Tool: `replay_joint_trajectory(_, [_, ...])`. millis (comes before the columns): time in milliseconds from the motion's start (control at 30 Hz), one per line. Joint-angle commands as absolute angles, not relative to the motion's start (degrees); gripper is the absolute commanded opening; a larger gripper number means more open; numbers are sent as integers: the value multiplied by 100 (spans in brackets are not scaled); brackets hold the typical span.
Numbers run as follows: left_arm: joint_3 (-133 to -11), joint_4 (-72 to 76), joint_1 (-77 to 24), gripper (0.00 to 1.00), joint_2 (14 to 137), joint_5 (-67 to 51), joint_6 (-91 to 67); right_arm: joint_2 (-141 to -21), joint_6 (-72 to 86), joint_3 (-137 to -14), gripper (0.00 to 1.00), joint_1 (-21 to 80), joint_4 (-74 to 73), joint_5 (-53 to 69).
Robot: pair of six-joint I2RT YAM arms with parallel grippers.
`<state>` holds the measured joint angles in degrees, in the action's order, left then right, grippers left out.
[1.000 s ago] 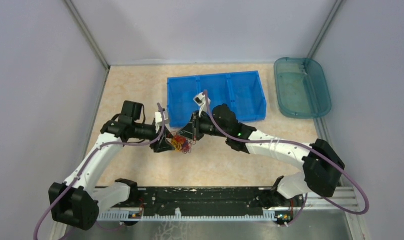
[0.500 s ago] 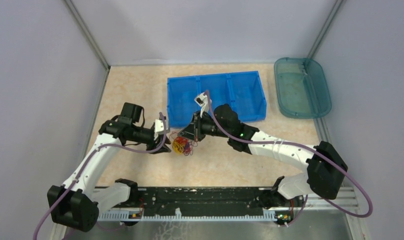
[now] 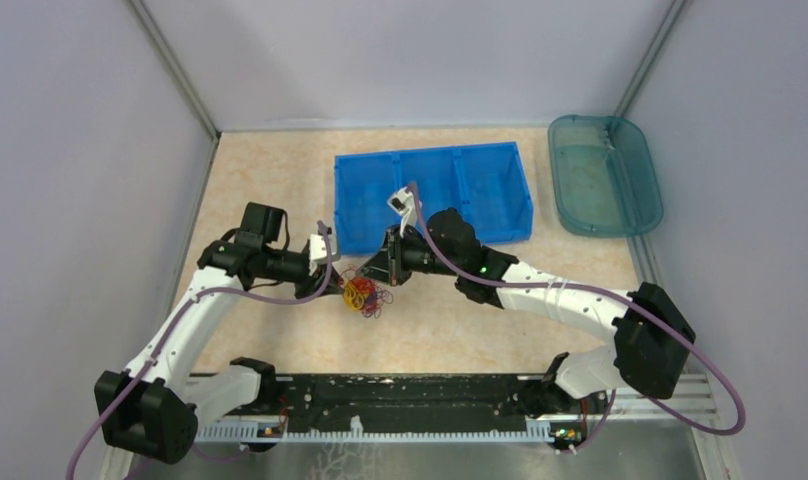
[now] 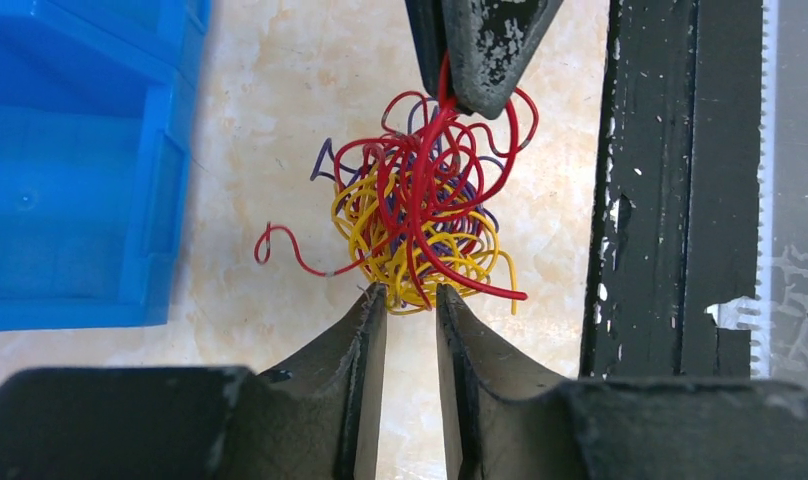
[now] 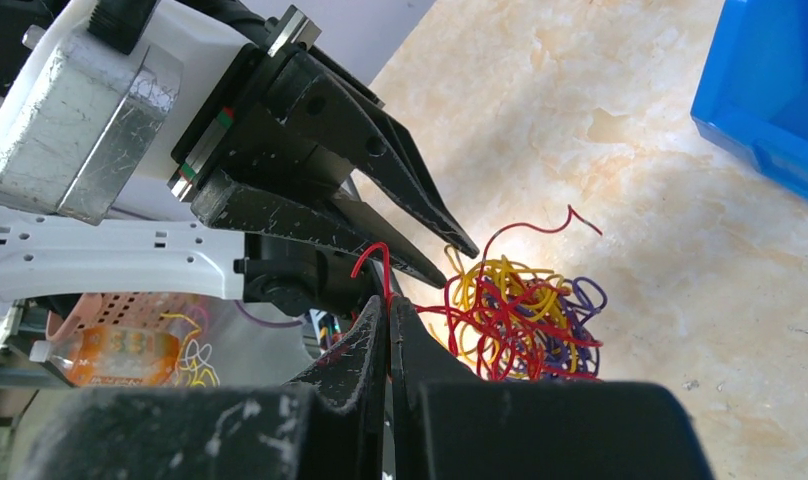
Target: Untangle the cables
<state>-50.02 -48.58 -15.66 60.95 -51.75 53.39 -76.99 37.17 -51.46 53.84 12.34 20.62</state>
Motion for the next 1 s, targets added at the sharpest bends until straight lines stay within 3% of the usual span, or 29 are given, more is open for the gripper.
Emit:
replay_joint_trajectory(0, [-5070,-4684,-1582,33,6042,-5357,5319,-7649,3744,-5500,0,5399,1468,2263])
replay_joint_trajectory(200, [-5011,-4770,-1582,35,6055,-5384,5473,-7705,3794,-5542,0,5398,1468,2412])
replay_joint_trajectory(433, [-5016,-4865,-1581,27,6028,-5616,5432,-7731,3830,-5606,0,5399,1451,2372])
replay_joint_trajectory(600, [-4984,-4995,-1582,1,5971,-5668,5508,-7698,3844,-5573,0,5398,1382,2204])
replay_joint_trajectory(967, [-5027,-4565,-1582,0,5733,-4631,5009,-6857,3745,-4357,0,4860,984,1724])
